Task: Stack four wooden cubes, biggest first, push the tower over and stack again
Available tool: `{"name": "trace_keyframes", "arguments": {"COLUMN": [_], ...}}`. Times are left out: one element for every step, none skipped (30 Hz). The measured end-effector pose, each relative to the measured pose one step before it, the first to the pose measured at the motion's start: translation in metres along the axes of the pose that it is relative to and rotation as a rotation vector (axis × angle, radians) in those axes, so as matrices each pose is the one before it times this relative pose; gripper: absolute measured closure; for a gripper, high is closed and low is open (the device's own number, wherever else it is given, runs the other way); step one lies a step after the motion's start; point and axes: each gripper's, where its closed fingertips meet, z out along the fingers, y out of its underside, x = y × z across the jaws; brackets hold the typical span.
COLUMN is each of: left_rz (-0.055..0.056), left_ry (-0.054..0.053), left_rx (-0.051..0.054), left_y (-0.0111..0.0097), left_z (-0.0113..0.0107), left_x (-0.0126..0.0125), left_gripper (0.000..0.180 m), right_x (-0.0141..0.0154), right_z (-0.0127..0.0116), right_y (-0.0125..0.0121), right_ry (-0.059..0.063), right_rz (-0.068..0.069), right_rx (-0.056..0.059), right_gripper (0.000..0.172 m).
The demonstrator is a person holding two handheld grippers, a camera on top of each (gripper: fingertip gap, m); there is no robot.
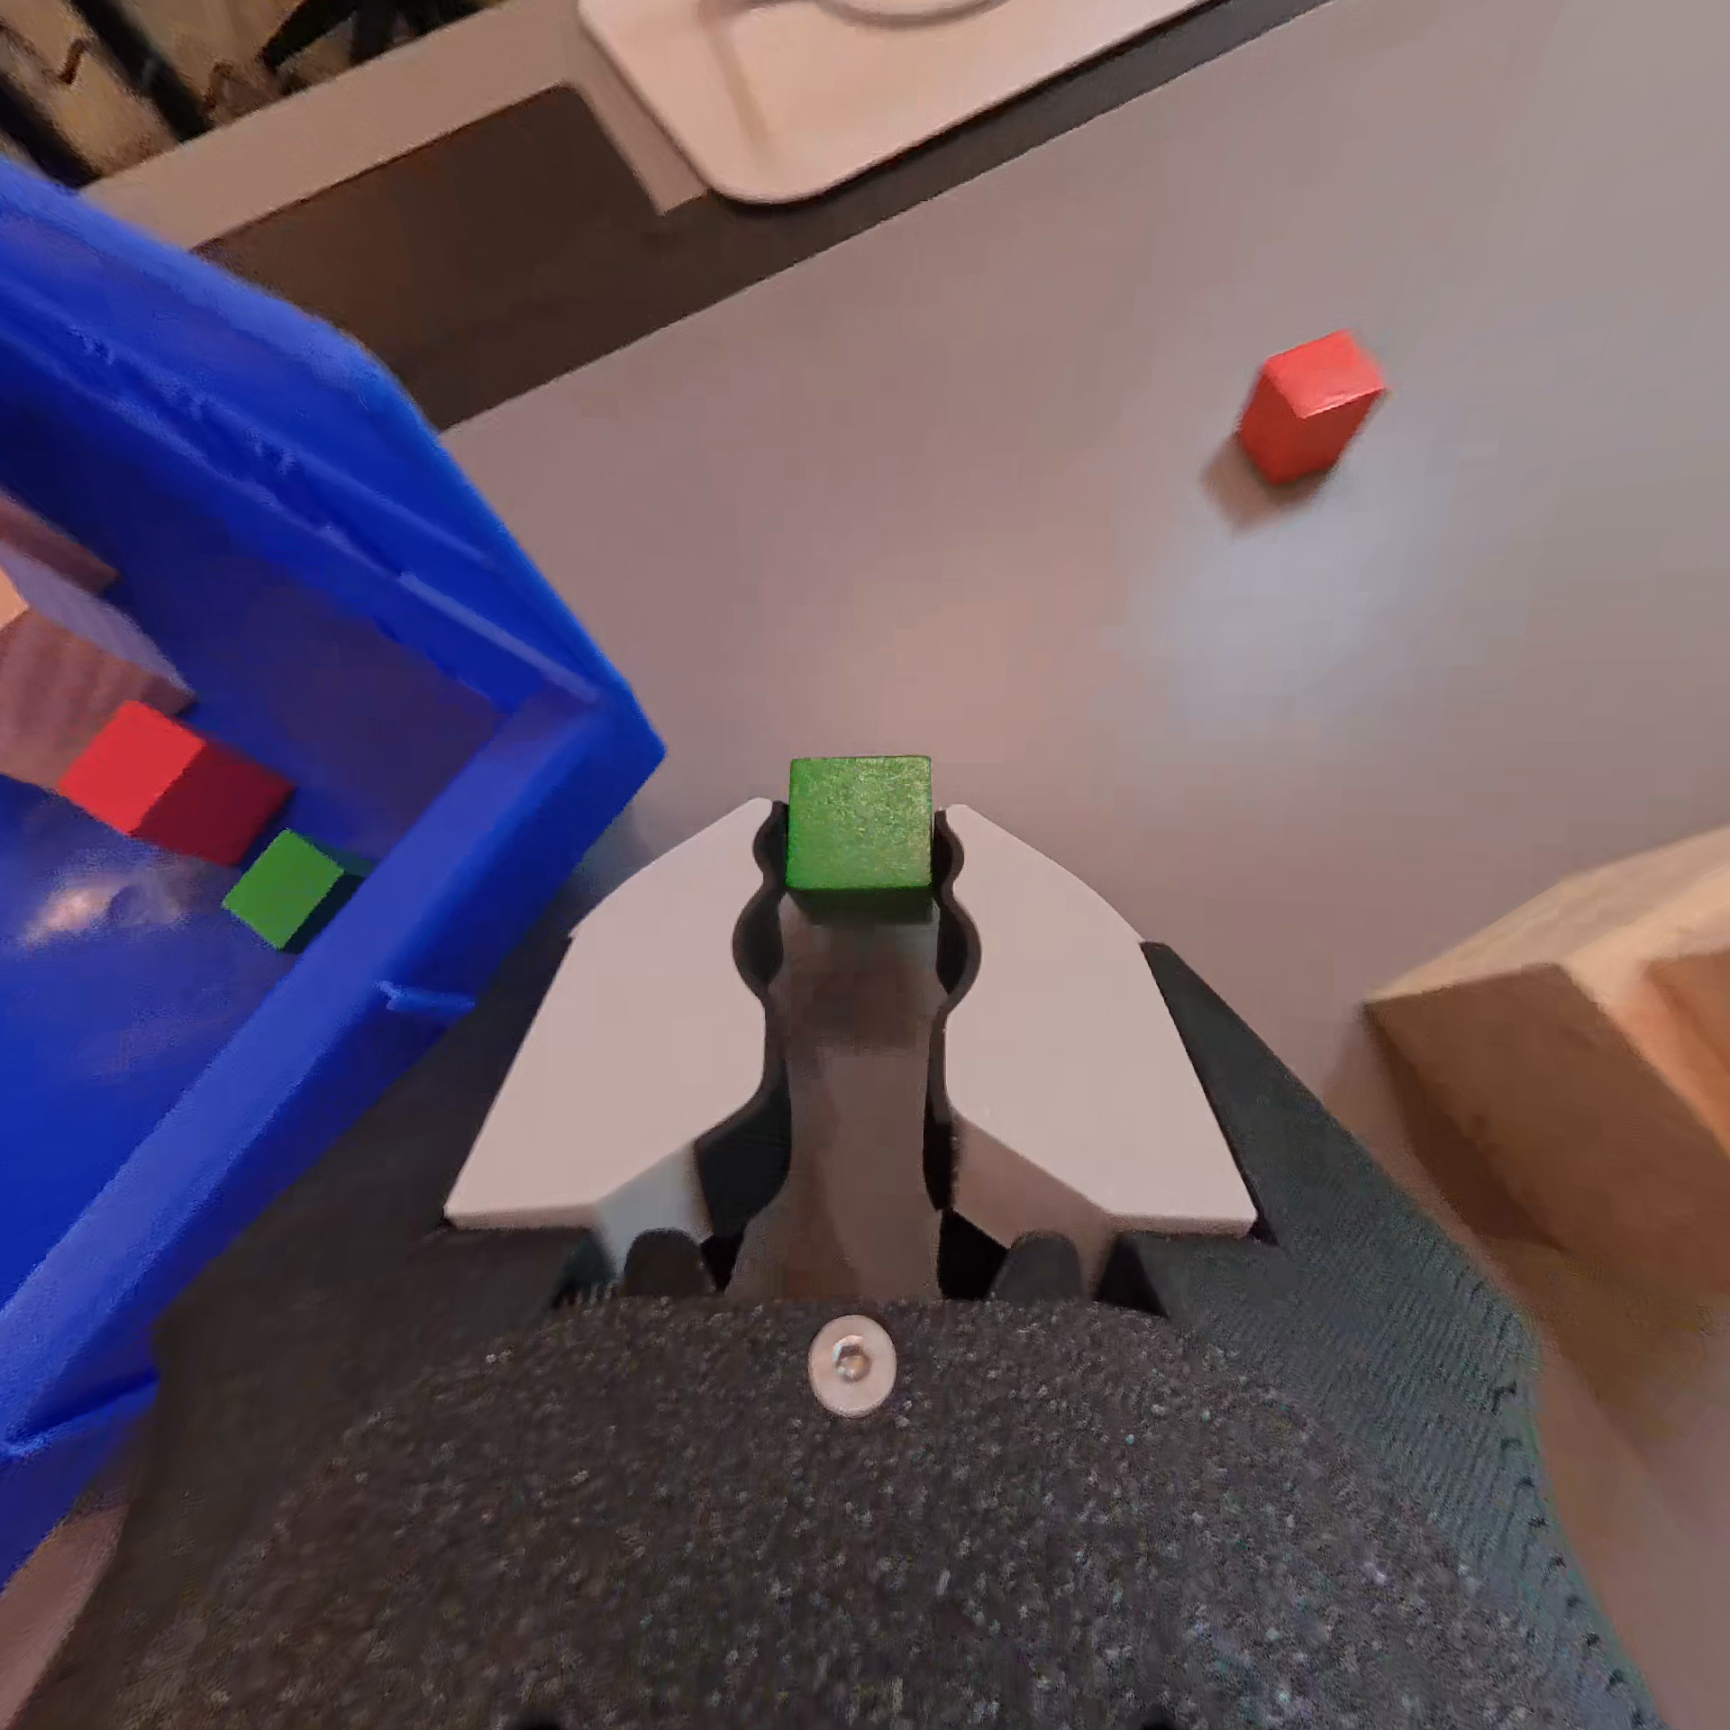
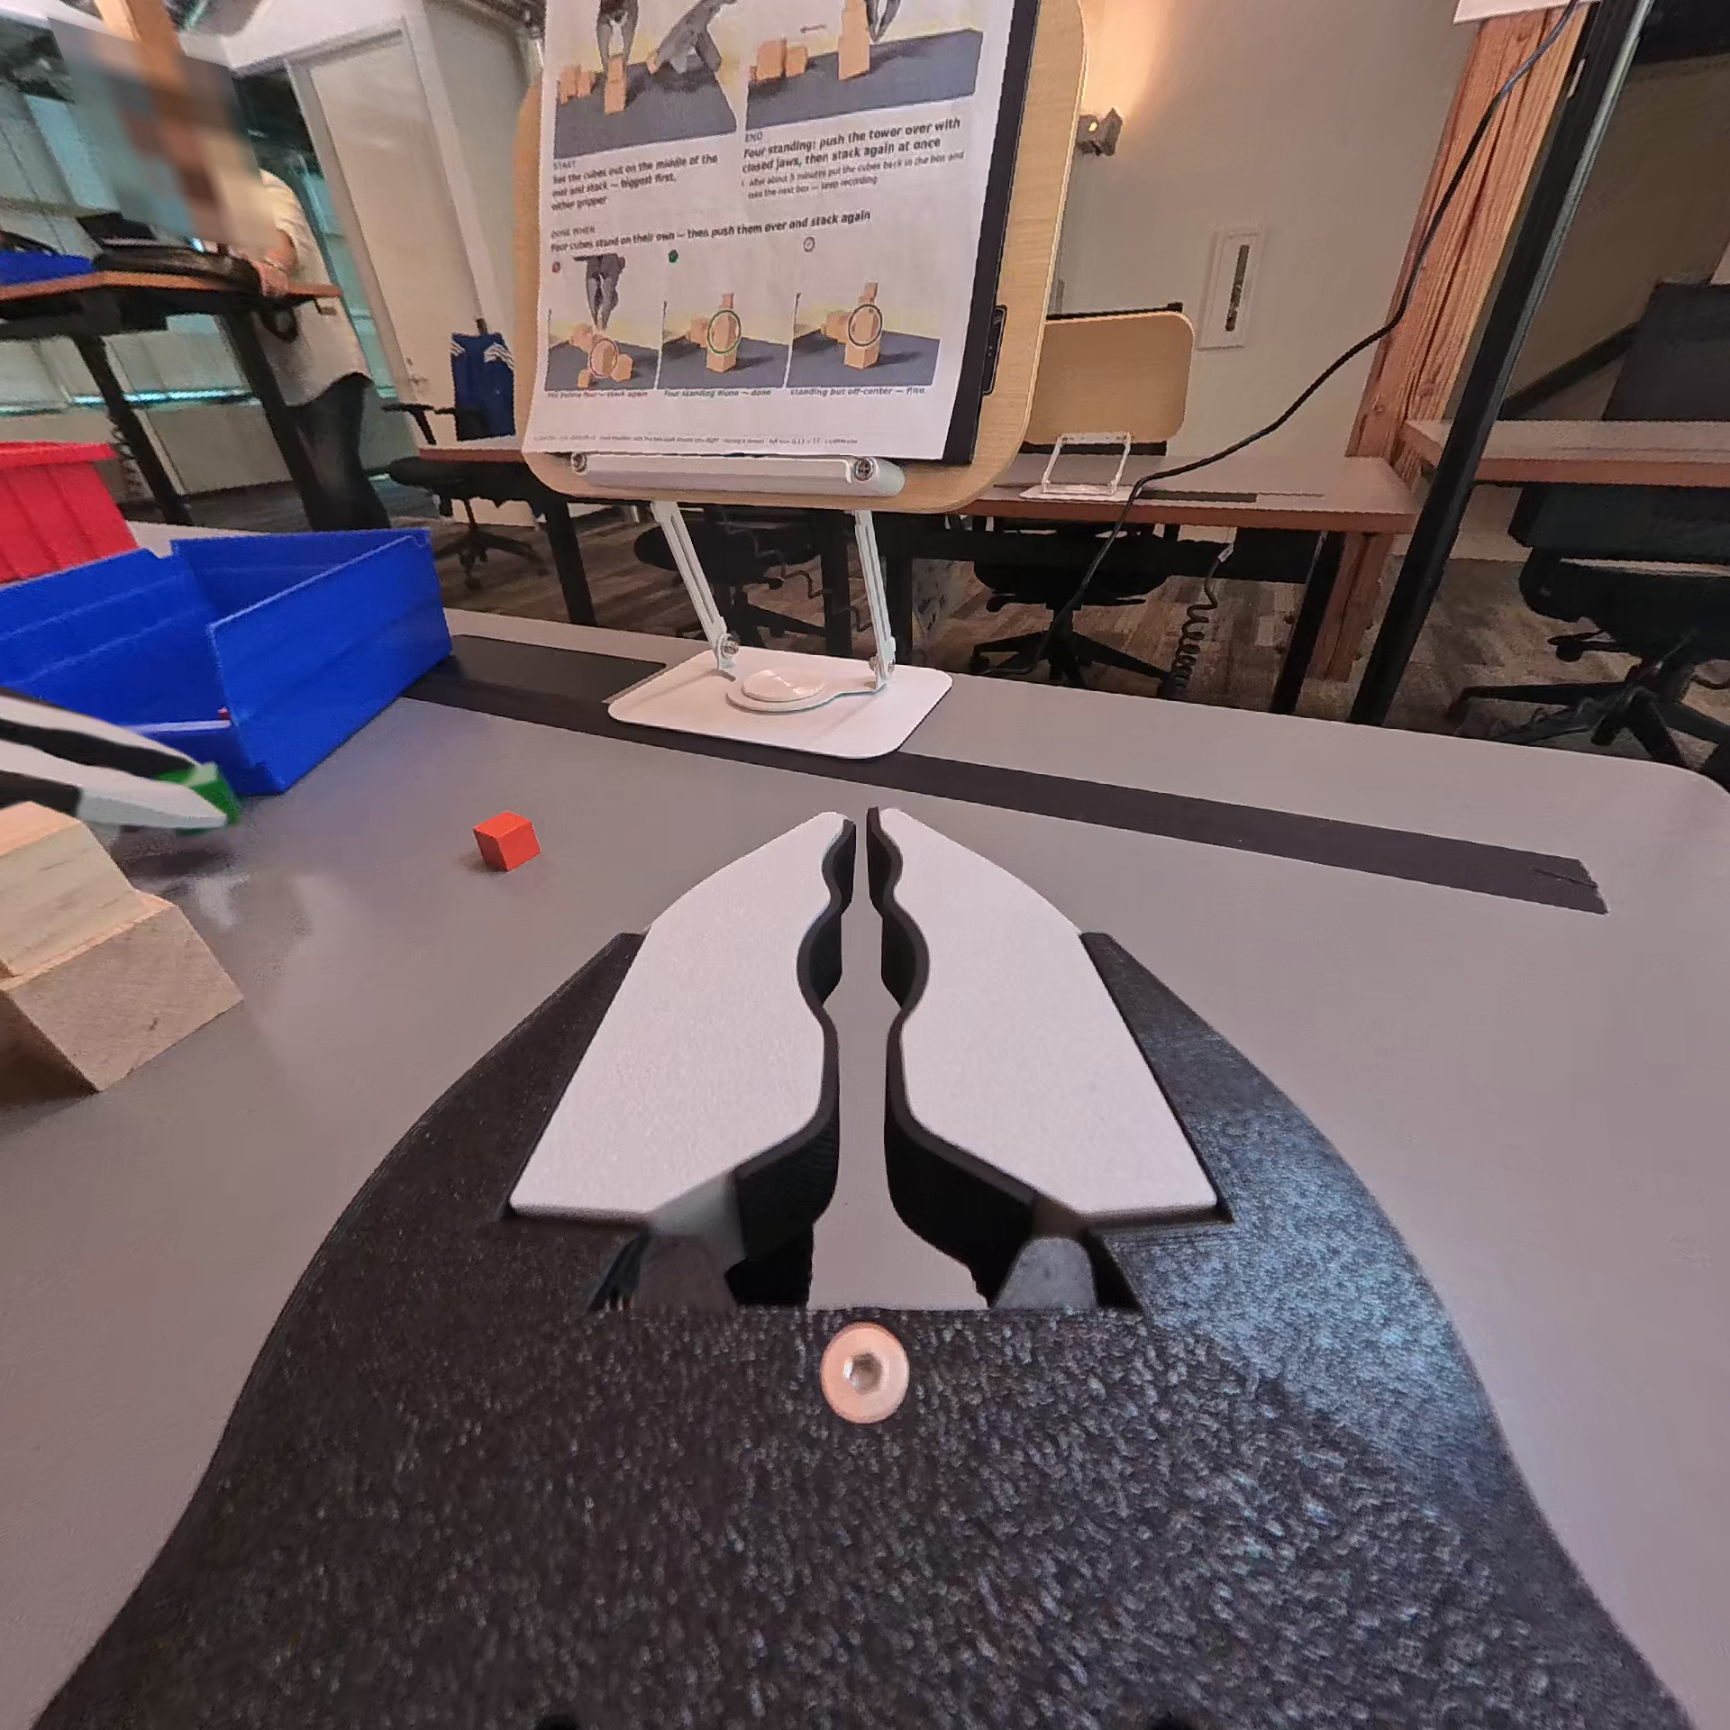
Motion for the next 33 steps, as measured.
{"name": "trace_keyframes", "arguments": {"left_rz": [0.0174, 0.0269, 0.0297, 0.0427, 0.0669, 0.0588, 0.0405, 0.0366, 0.0325, 0.0299, 0.0249, 0.0175, 0.0119, 0.0094, 0.007, 0.0041, 0.0035, 0.0046, 0.0052, 0.0042, 0.0015, 0.0004, 0.0028, 0.0043, 0.0056, 0.0057, 0.0063, 0.0065, 0.0041, 0.0022, 0.0026, 0.0047, 0.0041], "left_ry": [0.0351, 0.0485, 0.0478, 0.0513, 0.0597, 0.0681, 0.0782, 0.0587, 0.0474, 0.0593, 0.0488, 0.0476, 0.0363, 0.0226, 0.0151, 0.0143, 0.0192, 0.0127, 0.0038, 0.0031, 0.0086, 0.009, 0.003, 0.0059, 0.0142, 0.0094, 0.0008, 0.0031, 0.006, 0.0061, 0.0066, -0.0005, 0.0021], "left_rx": [0.0322, 0.0423, 0.0281, 0.0107, 0.0248, 0.0201, 0.0053, 0.0174, 0.0098, 0.0011, 0.0052, 0.0026, -0.0027, -0.0117, -0.0149, -0.0141, -0.0115, -0.0102, -0.0093, -0.0074, -0.0017, -0.0001, -0.0033, -0.0039, 0.0014, 0.0022, -0.0032, -0.0006, 0.0033, 0.0031, -0.0006, -0.0006, 0.0019], "left_y": [-0.00768, -0.01023, -0.00947, -0.00801, -0.00958, -0.00882, -0.00723, -0.00825, -0.00713, -0.00549, -0.00543, -0.00388, -0.00192, 0.0003, 0.00146, 0.00179, 0.00154, 0.00162, 0.00157, 0.00151, 0.00069, 0.00044, 0.00071, 0.00081, -0.00004, -0.00046, 0.00016, 0.00002, -0.00054, -0.00037, 0.00022, 0.00029, 0.00007], "left_z": [-0.00734, -0.00844, -0.00781, -0.0068, -0.00669, -0.00592, -0.00465, -0.00366, -0.00269, -0.00184, -0.00063, 0.00049, 0.00159, 0.00243, 0.00269, 0.00276, 0.00268, 0.00252, 0.00215, 0.00169, 0.00124, 0.00091, 0.00071, 0.00061, 0.0002, 0.00002, 0.00008, 0.00003, 0.00023, 0.00038, 0.00047, 0.00037, 0.0001], "left_x": [0.00723, 0.00958, 0.00938, 0.0097, 0.0115, 0.0124, 0.0131, 0.01038, 0.00828, 0.00971, 0.00814, 0.00747, 0.00511, 0.00259, 0.00135, 0.00122, 0.00239, 0.0017, 0.00043, 0.00032, 0.00089, 0.00102, 0.00008, 0.00054, 0.00187, 0.00122, -0.00025, -0.00003, 0.0002, 0.00016, 0.00016, -0.00085, -0.00045], "left_gripper": [0.152, 0.152, 0.152, 0.152, 0.151, 0.151, 0.152, 0.152, 0.152, 0.152, 0.152, 0.152, 0.152, 0.152, 0.152, 0.152, 0.152, 0.152, 0.152, 0.152, 0.152, 0.152, 0.152, 0.152, 0.152, 0.152, 0.152, 0.152, 0.152, 0.152, 0.152, 0.151, 0.151], "right_x": [-0.00027, -0.00034, -0.00049, -0.00048, -0.00031, -0.00015, -0.00011, -0.00002, 0.00028, 0.00033, 0.00037, 0.00056, 0.00032, 0.00019, 0.00002, -0.00015, -0.00015, 0.00004, -0.00008, 0.00016, 0.00011, 0.00006, -0.00009, -0.00022, -0.00018, -0.00032, -0.00015, 0.0001, 0.00008, 0.00022, 0.00004, 0.00011, 0.00013], "right_z": [0.00028, 0.00018, 0.00032, 0.00026, 0.00026, 0.00027, 0.0001, -0.00002, 0.00002, -0.00008, 0.00014, 0.00012, 0.00006, 0.00014, 0.00021, 0.00016, 0.00023, 0.00009, 0.00009, 0.0, 0.00006, 0.0001, 0.00011, 0.00026, 0.00011, 0.00004, -0.00004, -0.00004, -0.00006, -0.00001, -0.00005, -0.00006, -0.00006], "right_y": [0.00054, 0.00021, 0.0004, 0.00062, 0.00072, 0.00051, 0.00042, 0.00002, 0.00002, 0.00009, 0.00036, 0.00049, 0.00035, 0.00052, 0.00049, 0.0004, 0.00026, 0.00019, 0.00018, -0.00003, -0.00004, 0.00015, 0.00032, 0.00038, 0.00023, 0.00004, -0.0001, -0.00002, 0.00002, -0.00001, 0.0, 0.00002, -0.00009], "right_ry": [-0.0013, -0.0014, -0.0016, -0.0016, -0.0003, 0.0002, 0.0005, 0.0017, 0.0023, 0.0025, 0.0023, 0.0034, 0.0021, 0.0005, 0.0, -0.0008, -0.0004, 0.0001, -0.0003, 0.0, 0.0002, -0.0004, -0.001, -0.0015, -0.0009, -0.0007, -0.0004, 0.0, 0.0001, 0.0003, -0.0001, 0.0002, 0.0], "right_rz": [0.0001, -0.0006, -0.0005, -0.0007, -0.0007, -0.0008, -0.0011, -0.0017, -0.0016, -0.0007, -0.0007, -0.0014, -0.0012, 0.0005, 0.0007, -0.0003, -0.0009, -0.0009, 0.0, 0.0008, 0.0008, 0.0011, 0.001, 0.0001, -0.0007, -0.001, -0.0006, -0.0002, 0.0003, 0.0006, 0.0005, 0.0, -0.0006], "right_rx": [-0.0019, -0.0009, -0.0016, -0.0024, -0.0025, -0.0017, -0.0009, -0.0001, 0.0007, 0.0001, -0.0013, -0.0016, -0.0012, -0.0018, -0.0016, -0.0017, -0.0013, -0.0008, -0.0007, 0.0002, 0.0003, -0.0005, -0.001, -0.0015, -0.0011, -0.0003, 0.0, 0.0002, -0.0001, 0.0001, 0.0, -0.0002, 0.0], "right_gripper": [0.169, 0.169, 0.169, 0.169, 0.169, 0.169, 0.169, 0.169, 0.169, 0.169, 0.169, 0.169, 0.169, 0.169, 0.169, 0.169, 0.169, 0.169, 0.169, 0.169, 0.169, 0.169, 0.169, 0.169, 0.169, 0.169, 0.169, 0.169, 0.169, 0.169, 0.169, 0.169, 0.169]}}
